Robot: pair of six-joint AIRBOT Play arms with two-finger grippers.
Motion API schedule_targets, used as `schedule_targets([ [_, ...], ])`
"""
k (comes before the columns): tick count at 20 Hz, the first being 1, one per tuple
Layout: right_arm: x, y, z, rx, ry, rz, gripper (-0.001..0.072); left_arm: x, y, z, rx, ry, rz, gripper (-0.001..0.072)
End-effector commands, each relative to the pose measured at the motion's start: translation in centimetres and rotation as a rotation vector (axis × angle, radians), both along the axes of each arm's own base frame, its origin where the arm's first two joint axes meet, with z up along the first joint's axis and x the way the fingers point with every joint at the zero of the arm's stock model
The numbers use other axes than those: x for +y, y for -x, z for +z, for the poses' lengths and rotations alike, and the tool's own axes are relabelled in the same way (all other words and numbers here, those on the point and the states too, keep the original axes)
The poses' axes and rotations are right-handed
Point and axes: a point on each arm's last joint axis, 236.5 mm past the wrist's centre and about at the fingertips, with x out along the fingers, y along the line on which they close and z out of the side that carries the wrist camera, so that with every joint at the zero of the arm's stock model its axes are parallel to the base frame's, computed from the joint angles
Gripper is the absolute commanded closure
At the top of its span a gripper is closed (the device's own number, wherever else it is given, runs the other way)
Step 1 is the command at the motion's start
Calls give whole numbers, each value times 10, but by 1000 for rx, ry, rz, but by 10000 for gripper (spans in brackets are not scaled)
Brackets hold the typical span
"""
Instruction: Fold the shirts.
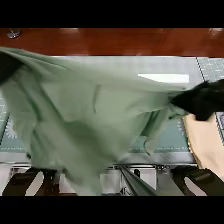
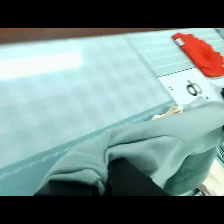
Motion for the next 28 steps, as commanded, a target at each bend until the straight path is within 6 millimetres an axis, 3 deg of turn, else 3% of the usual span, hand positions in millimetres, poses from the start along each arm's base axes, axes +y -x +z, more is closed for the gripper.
schedule_targets([
  [1, -14, -61, -105, 101, 106, -128, 692, 20, -61, -92, 130, 48, 125, 673],
  [3, -13, -115, -134, 101, 92, -203, 692, 24, -96, -118, 129, 40, 167, 673],
  [5, -9, -163, -153, 129, 24, -274, 692, 12, -125, -143, 155, 41, 178, 673],
  [9, -5, -244, -168, 219, -191, -387, 677, -26, -160, -200, 231, 25, 171, 668],
  [10, -8, -257, -165, 247, -266, -414, 487, -33, -164, -211, 251, 18, 161, 512],
  [11, -14, -267, -160, 261, -325, -424, 232, -37, -166, -217, 268, 13, 151, 98],
  [12, -24, -271, -153, 267, -362, -415, 73, -40, -164, -223, 302, 11, 128, 3],
  [14, -61, -258, -147, 280, -335, -379, 80, -31, -148, -234, 376, -50, 60, 4],
  [15, -84, -241, -151, 312, -280, -351, 80, -15, -134, -246, 447, -105, 43, 5],
  [18, -182, -163, -196, 517, 33, -427, 81, 72, -74, -305, 782, -315, 134, 5],
  [19, -202, -137, -211, 579, 56, -504, 82, 101, -50, -321, 878, -361, 180, 5],
  [21, -199, -96, -240, 646, -28, -599, 82, 132, -6, -345, 1033, -318, 275, 6],
  [24, -156, -45, -272, 648, -137, -611, 83, 131, 44, -374, 1164, -136, 367, 6],
  [26, -130, -24, -285, 651, -211, -622, 83, 114, 50, -385, 1164, 2, 394, 6],
  [28, -109, -15, -286, 657, -301, -613, 83, 99, 40, -392, 1109, 92, 393, 6],
])
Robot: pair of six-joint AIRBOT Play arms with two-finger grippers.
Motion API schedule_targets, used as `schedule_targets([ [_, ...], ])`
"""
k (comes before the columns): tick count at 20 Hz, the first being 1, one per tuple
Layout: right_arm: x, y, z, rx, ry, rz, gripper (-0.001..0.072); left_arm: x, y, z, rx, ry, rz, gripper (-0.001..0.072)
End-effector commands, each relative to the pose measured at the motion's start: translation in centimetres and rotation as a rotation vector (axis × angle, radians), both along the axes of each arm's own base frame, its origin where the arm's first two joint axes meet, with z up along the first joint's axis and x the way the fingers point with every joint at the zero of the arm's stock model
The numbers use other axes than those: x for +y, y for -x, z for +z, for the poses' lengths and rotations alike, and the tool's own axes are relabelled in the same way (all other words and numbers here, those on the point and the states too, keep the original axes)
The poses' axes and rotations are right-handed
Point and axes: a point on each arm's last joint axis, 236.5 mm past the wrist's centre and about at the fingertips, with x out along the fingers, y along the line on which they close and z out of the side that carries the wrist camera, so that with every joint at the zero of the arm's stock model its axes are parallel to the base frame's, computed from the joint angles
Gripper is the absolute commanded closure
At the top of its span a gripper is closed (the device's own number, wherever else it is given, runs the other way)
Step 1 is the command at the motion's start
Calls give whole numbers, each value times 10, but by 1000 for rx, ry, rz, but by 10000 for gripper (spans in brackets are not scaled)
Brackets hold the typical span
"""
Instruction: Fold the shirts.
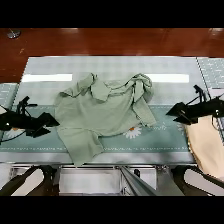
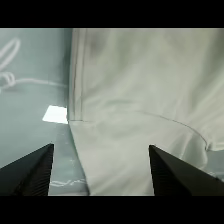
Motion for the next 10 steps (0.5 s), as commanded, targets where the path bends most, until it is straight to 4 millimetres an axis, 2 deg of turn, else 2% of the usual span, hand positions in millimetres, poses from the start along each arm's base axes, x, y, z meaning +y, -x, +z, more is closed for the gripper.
schedule_targets([
  [1, 36, 23, -11, -42, -126, -61, 83, -25, -1, -16, -64, 130, 124, 6],
  [6, 46, 29, -12, -29, -153, -49, 83, -60, -22, -26, -135, 160, 139, 6],
  [8, 60, 31, -14, -34, -142, 5, 83, -73, -27, -27, -158, 160, 117, 10],
  [9, 68, 30, -15, -38, -131, 28, 83, -79, -30, -27, -172, 164, 103, 40],
  [10, 76, 28, -16, -42, -125, 31, 83, -85, -31, -25, -182, 172, 85, 381],
])
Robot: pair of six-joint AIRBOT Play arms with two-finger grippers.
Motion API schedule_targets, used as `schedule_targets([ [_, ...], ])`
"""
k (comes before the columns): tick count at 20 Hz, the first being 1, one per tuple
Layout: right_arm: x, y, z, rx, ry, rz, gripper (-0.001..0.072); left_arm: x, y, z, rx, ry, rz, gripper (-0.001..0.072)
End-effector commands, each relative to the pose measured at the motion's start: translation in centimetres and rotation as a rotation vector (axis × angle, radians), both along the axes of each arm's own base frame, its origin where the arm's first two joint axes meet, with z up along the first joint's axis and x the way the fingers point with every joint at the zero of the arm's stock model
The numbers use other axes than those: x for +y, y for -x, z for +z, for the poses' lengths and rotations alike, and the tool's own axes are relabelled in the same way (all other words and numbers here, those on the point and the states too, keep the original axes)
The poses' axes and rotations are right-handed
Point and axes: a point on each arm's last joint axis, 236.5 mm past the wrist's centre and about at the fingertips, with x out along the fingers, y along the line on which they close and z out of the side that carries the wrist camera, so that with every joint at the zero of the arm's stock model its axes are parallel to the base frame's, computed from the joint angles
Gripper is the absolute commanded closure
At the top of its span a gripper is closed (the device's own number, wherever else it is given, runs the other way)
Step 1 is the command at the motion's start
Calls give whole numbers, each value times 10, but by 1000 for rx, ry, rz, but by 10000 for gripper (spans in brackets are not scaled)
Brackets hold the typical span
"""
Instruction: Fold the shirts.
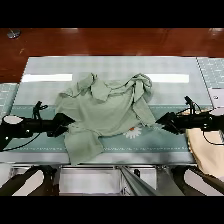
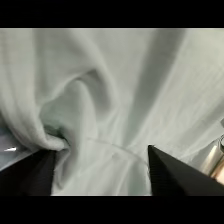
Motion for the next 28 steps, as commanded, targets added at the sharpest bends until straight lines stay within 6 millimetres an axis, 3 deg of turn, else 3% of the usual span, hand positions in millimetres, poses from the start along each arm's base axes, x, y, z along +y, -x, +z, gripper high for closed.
schedule_targets([
  [1, 26, -7, -1, -30, 4, 23, 83, -21, -13, 4, -75, 15, -31, 656],
  [4, 47, -22, 5, -86, -18, 2, 83, -25, -19, 12, -103, 21, -60, 673],
  [9, 68, -46, -5, -35, -28, 13, 86, -29, -16, 15, -96, 37, -72, 673],
  [10, 73, -50, -7, -15, -36, 26, 166, -31, -14, 16, -91, 44, -80, 672],
  [12, 84, -57, -1, -14, -56, 78, 690, -33, -13, 21, -94, 57, -92, 673],
  [14, 84, -78, 26, -85, -53, 139, 692, -33, -31, 42, -167, 53, -113, 673],
  [15, 82, -92, 48, -131, -52, 170, 693, -33, -48, 64, -231, 52, -121, 673],
  [17, 75, -131, 114, -263, -42, 204, 693, -34, -94, 142, -439, 69, -109, 673],
  [19, 63, -173, 211, -498, 27, 195, 693, -32, -136, 258, -726, 70, -77, 673],
  [21, 51, -192, 330, -790, 119, 170, 693, -28, -147, 388, -1031, 31, -72, 673],
  [23, 41, -173, 446, -1071, 217, 137, 693, -29, -122, 510, -1320, -32, -93, 673],
  [24, 36, -151, 496, -1198, 264, 116, 693, -29, -103, 556, -1436, -79, -106, 673],
  [26, 26, -98, 561, -1384, 340, 59, 693, -26, -58, 625, -1608, -185, -100, 674],
  [28, 13, -44, 590, -1476, 441, 20, 693, -22, -9, 665, -1712, -299, -81, 673],
])
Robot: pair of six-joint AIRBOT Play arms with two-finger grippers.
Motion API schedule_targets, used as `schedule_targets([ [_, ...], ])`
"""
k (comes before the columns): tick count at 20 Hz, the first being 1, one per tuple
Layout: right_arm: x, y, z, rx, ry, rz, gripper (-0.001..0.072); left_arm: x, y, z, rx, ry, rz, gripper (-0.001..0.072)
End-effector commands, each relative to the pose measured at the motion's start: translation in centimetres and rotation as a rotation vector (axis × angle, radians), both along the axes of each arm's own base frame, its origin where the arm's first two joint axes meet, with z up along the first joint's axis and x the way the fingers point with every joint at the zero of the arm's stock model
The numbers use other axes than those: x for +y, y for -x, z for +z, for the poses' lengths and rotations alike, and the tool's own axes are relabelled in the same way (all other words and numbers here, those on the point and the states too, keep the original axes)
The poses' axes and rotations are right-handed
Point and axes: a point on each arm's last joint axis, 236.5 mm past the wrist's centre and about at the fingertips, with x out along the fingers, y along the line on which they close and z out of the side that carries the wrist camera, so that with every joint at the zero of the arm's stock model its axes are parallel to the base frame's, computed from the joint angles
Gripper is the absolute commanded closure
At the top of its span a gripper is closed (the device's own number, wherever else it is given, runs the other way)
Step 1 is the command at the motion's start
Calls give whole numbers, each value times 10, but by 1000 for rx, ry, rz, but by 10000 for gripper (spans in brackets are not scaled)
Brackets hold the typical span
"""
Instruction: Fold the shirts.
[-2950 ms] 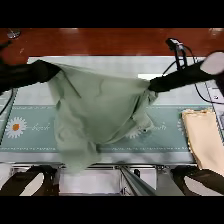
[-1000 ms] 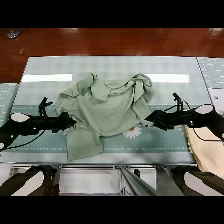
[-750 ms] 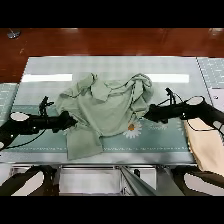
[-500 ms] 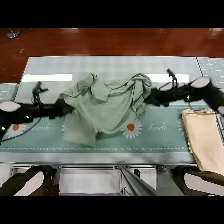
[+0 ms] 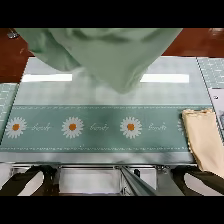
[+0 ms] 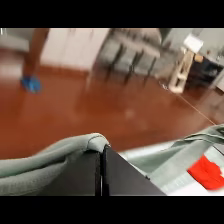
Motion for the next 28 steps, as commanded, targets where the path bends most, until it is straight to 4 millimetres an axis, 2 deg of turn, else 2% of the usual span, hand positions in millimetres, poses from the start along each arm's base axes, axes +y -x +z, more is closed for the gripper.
schedule_targets([
  [1, -27, 99, 83, -270, 92, -139, 693, 9, 95, 94, -279, -115, 136, 674],
  [4, -46, 166, 102, -369, 154, -235, 693, 23, 149, 106, -361, -187, 258, 674],
  [7, -48, 210, 106, -410, 165, -253, 693, 26, 186, 94, -348, -256, 306, 674],
  [10, -45, 223, 93, -371, 182, -234, 693, 19, 199, 70, -283, -320, 275, 674],
  [12, -40, 215, 79, -317, 182, -206, 693, 17, 193, 46, -181, -340, 246, 673],
  [14, -35, 195, 46, -197, 177, -168, 693, 18, 173, 15, -63, -361, 218, 674],
  [17, -21, 149, -29, 47, 151, -80, 693, 24, 124, -44, 132, -355, 184, 673],
  [20, -26, 80, -111, 205, 94, -110, 693, 36, 53, -121, 319, -346, 166, 673],
  [23, -32, 6, -205, 363, 21, -156, 692, 59, -25, -196, 469, -319, 216, 673],
  [26, -21, -64, -274, 479, -34, -113, 693, 74, -91, -256, 590, -293, 245, 673],
  [28, -12, -107, -313, 554, -81, -85, 692, 82, -123, -292, 651, -272, 265, 673],
])
